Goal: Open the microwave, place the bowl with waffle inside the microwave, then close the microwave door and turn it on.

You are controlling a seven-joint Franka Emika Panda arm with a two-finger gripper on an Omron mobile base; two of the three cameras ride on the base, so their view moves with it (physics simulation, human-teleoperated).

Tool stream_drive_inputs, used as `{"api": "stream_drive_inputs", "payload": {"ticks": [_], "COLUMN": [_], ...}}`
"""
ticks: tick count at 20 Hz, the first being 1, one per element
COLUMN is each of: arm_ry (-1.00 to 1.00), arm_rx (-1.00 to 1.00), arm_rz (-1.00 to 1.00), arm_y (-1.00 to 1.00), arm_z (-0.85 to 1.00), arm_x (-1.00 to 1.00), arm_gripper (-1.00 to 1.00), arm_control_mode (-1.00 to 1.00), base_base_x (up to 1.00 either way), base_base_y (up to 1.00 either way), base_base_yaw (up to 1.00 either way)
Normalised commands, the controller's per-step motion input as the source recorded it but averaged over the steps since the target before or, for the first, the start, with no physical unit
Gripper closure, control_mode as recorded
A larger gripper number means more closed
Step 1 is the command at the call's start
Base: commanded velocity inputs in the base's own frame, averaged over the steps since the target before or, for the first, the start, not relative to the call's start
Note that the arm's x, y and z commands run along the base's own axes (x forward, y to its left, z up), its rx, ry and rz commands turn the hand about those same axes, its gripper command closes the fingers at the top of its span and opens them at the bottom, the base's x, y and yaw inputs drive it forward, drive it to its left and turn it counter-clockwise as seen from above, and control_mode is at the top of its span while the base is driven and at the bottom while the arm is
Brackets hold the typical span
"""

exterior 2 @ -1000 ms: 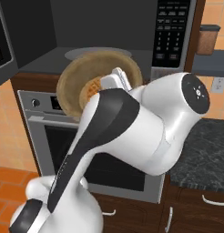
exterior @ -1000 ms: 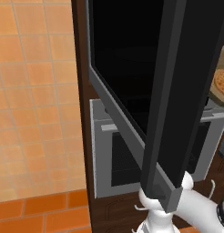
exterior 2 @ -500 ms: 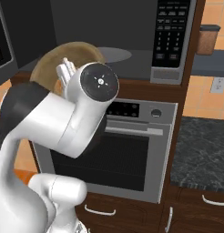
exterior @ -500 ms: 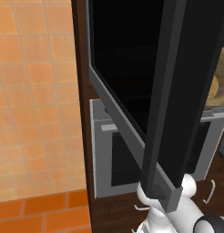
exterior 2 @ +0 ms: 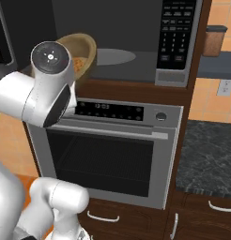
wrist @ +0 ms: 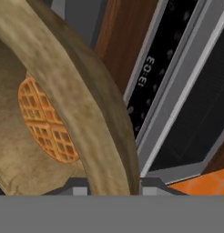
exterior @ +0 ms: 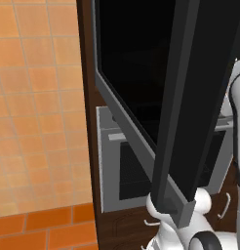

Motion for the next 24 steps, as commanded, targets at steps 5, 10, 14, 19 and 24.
{"api": "stream_drive_inputs", "payload": {"ticks": [5, 10, 14, 19, 24], "arm_ry": [0.12, 0.03, 0.00, 0.00, 0.00], "arm_rx": [0.10, 0.16, 0.04, 0.04, 0.08], "arm_rz": [-0.09, 0.00, 0.00, 0.00, 0.00], "arm_y": [0.00, 0.00, 0.05, 0.05, 0.00], "arm_z": [0.10, 0.23, 0.06, 0.04, 0.11], "arm_x": [0.94, 0.42, 0.67, 0.78, 0.70], "arm_gripper": [1.00, 1.00, 1.00, 1.00, 1.00], "arm_control_mode": [-1.00, -1.00, -1.00, -1.00, -1.00], "base_base_x": [0.00, 0.00, 0.00, 0.00, 0.00], "base_base_y": [0.00, 0.00, 0.00, 0.00, 0.00], "base_base_yaw": [0.00, 0.00, 0.00, 0.00, 0.00]}}
